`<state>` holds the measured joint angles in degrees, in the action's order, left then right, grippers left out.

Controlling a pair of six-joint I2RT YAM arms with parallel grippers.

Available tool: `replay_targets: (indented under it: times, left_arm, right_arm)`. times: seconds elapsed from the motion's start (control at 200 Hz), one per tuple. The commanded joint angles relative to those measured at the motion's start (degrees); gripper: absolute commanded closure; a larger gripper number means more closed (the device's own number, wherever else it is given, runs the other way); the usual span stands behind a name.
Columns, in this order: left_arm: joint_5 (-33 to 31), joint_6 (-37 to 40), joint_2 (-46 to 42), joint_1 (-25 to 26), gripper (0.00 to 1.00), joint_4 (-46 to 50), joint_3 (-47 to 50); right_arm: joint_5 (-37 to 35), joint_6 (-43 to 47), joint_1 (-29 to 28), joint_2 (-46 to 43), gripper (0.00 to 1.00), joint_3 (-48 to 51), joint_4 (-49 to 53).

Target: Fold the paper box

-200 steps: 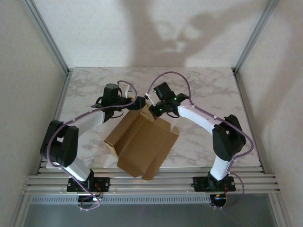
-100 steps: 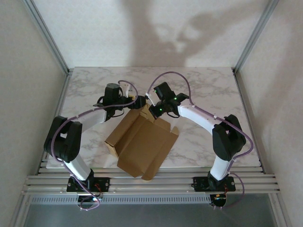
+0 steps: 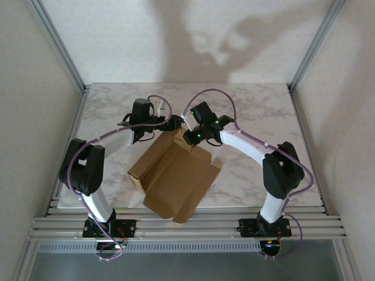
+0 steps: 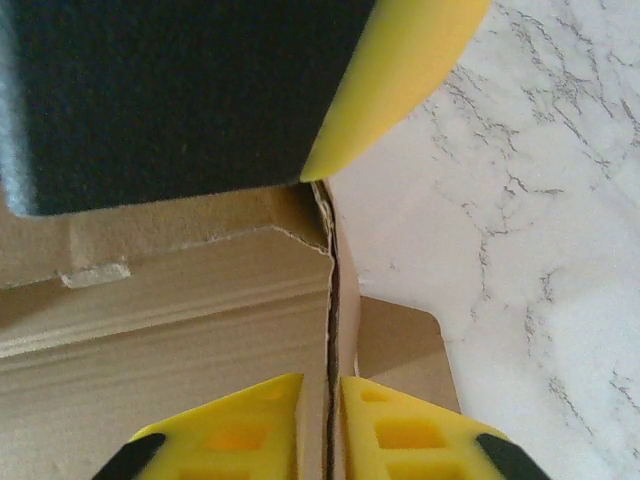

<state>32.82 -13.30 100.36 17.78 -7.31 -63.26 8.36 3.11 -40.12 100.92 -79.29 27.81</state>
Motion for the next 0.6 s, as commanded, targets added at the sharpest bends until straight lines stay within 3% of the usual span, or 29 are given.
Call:
replay_targets:
  times: [0.0, 0.33, 0.596]
  left_arm:
    - [-2.3, 2.5, 2.2, -0.1, 0.01, 5.8, -1.0]
    - [-1.4, 3.5, 2.6, -0.1, 0.01, 7.2, -2.1]
    - [-0.2, 3.1, 2.6, -0.2, 0.01, 7.3, -2.7]
  right_arm:
    - [2.7, -2.4, 0.2, -3.2, 0.77, -0.1, 1.3]
    - [12.3, -5.2, 6.7, -14.1, 0.64, 5.4, -0.6]
    - [7.6, -5.3, 10.1, -9.4, 0.67, 7.4, -1.2]
